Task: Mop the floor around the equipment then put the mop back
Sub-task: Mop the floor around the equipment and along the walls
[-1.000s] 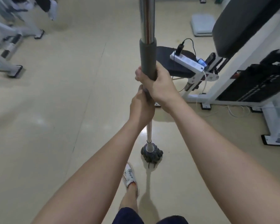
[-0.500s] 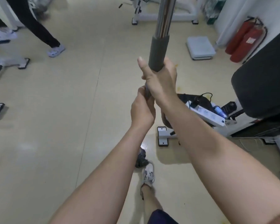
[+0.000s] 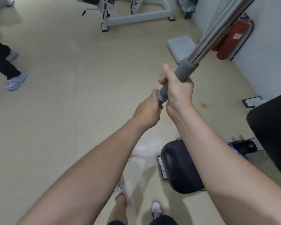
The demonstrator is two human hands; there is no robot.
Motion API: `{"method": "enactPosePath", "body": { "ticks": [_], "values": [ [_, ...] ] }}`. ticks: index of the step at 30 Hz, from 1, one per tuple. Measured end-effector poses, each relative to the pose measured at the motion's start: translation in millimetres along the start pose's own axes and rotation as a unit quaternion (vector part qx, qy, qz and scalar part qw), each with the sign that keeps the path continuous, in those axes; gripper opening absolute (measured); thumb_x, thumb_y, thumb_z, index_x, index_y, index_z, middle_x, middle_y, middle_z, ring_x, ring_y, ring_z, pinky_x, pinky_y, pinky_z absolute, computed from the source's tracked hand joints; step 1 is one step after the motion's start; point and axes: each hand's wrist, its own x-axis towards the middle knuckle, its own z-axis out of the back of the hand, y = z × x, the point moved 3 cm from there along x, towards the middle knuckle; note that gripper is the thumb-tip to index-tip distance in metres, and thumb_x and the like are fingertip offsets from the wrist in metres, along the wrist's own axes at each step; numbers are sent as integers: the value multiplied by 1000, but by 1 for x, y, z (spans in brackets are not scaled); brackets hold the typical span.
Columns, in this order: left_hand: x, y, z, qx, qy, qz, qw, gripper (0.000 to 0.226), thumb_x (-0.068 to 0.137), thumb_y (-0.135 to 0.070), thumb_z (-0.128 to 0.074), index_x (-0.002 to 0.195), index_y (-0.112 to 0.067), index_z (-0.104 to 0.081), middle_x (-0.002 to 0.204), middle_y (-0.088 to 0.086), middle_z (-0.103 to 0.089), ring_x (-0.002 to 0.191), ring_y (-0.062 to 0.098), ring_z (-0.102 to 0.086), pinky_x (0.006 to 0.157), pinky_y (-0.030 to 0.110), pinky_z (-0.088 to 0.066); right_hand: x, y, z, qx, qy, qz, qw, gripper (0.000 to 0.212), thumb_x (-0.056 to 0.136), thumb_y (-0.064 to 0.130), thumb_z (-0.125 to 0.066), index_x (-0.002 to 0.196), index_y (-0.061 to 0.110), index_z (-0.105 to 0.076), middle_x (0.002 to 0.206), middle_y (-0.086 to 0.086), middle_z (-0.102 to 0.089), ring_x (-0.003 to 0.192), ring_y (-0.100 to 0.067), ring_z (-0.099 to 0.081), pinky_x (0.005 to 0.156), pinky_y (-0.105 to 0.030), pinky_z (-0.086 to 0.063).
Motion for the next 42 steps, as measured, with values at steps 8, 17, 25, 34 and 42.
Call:
{"method": "enactPosePath", "body": {
  "ticks": [8, 17, 25, 34, 42],
  "values": [
    [159, 39, 13, 83, 100, -121, 984, 25, 93, -10, -50, 117, -13, -43, 103, 4, -58, 86, 33, -49, 66, 37, -39, 108, -3, -62, 112, -227, 37, 967, 26, 86, 25, -72, 70, 18, -53, 63, 1, -60, 62, -12, -60, 66, -28, -49],
    [225, 166, -44, -528, 150, 436, 713, 25, 94, -6, -53, 118, 0, -53, 104, 18, -62, 83, 34, -63, 78, 38, -56, 172, -124, -97, 315, -385, -174, 850, 24, 89, 31, -69, 77, 17, -53, 79, 3, -58, 73, -12, -61, 88, -26, -53],
    [315, 198, -95, -484, 252, 492, 679, 13, 98, -8, -56, 95, 5, -52, 91, 17, -59, 75, 31, -60, 65, 39, -55, 243, -180, -121, 347, -361, -282, 818, 41, 90, 39, -65, 115, 7, -59, 109, -10, -69, 102, -21, -68, 93, -31, -53],
    [408, 232, -121, -382, 304, 521, 700, 27, 82, -10, -61, 103, 6, -55, 88, 18, -59, 79, 30, -60, 87, 44, -55, 368, -120, -117, -608, 1, -141, 781, 33, 96, 29, -44, 126, 25, -54, 114, -5, -67, 109, -28, -59, 84, -35, -47],
    [484, 256, -115, -247, 334, 436, 798, 25, 90, -26, -66, 83, -4, -58, 86, 11, -65, 91, 31, -71, 90, 41, -58, 419, -152, -129, -556, 143, -279, 770, 15, 99, 33, -44, 111, 26, -52, 79, 0, -56, 63, -20, -51, 59, -29, -43]
  ]
}}
